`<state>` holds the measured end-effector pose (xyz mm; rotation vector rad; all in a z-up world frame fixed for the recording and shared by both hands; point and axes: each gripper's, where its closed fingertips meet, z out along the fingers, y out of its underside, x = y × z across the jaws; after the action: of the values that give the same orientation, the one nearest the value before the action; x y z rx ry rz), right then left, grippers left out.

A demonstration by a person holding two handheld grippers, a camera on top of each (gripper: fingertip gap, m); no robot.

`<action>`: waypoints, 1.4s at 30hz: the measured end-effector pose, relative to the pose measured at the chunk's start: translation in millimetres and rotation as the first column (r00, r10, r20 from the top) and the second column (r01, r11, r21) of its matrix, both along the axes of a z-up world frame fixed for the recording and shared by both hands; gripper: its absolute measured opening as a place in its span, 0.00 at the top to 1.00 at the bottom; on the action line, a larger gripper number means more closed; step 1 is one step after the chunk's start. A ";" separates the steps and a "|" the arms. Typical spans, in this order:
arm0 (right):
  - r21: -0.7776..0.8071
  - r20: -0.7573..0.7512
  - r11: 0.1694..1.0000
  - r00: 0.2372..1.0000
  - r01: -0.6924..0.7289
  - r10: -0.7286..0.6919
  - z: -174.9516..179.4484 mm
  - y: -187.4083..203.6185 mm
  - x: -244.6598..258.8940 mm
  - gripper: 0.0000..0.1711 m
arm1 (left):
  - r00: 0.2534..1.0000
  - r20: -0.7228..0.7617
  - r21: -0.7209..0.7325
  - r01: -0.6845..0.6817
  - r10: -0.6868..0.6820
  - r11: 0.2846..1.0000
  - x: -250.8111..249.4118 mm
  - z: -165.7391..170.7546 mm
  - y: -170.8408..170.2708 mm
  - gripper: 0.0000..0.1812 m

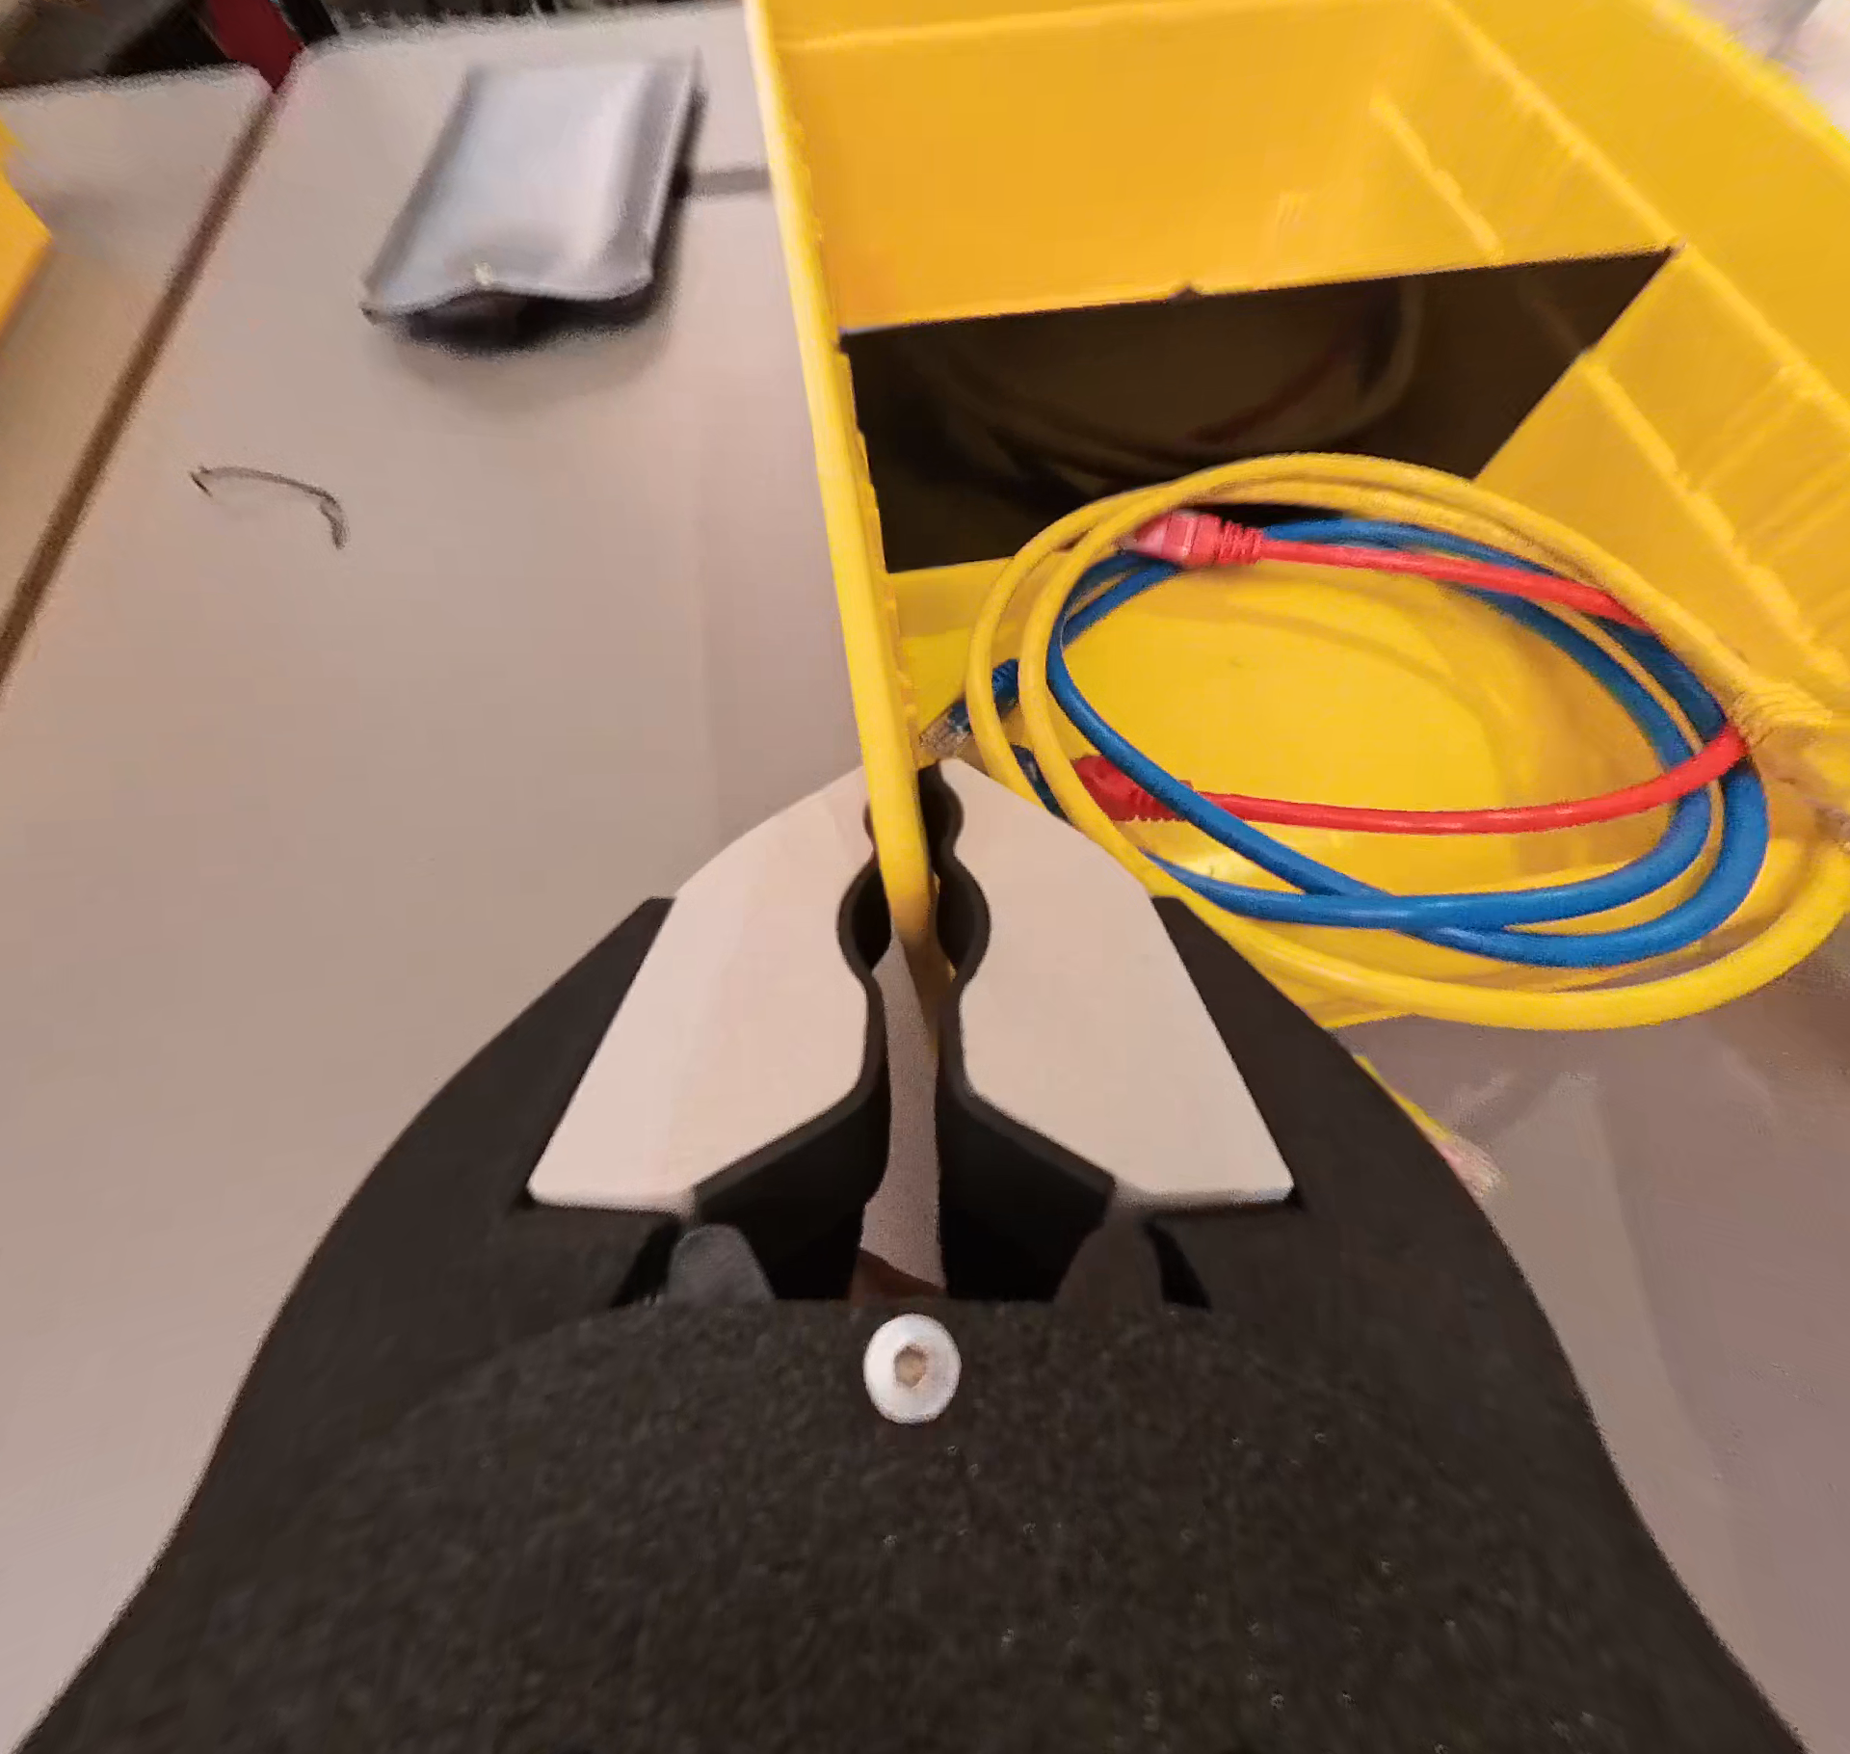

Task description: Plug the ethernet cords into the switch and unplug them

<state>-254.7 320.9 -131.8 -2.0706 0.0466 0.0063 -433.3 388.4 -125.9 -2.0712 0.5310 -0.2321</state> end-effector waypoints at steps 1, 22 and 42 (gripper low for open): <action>0.009 -0.008 1.000 1.000 -0.004 0.004 -1.0 2.6 -2.5 0.96 | 1.000 0.007 -0.012 0.010 -0.010 1.000 -2.0 -5.1 3.8 0.98; -0.086 -0.118 0.907 0.908 -0.412 0.402 2.1 -157.8 125.3 0.64 | 0.940 0.339 0.069 -0.075 0.047 0.995 -3.3 45.3 -56.1 0.79; 0.134 -0.416 0.938 0.877 0.319 -0.239 9.5 -239.9 405.0 0.70 | 0.946 0.306 -0.017 0.113 -0.102 0.993 32.7 3.8 -139.3 0.83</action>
<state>150.4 81.0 -122.2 -1.8151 0.5750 0.2427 -400.6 249.0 -122.2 -1.9913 0.4521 -0.6189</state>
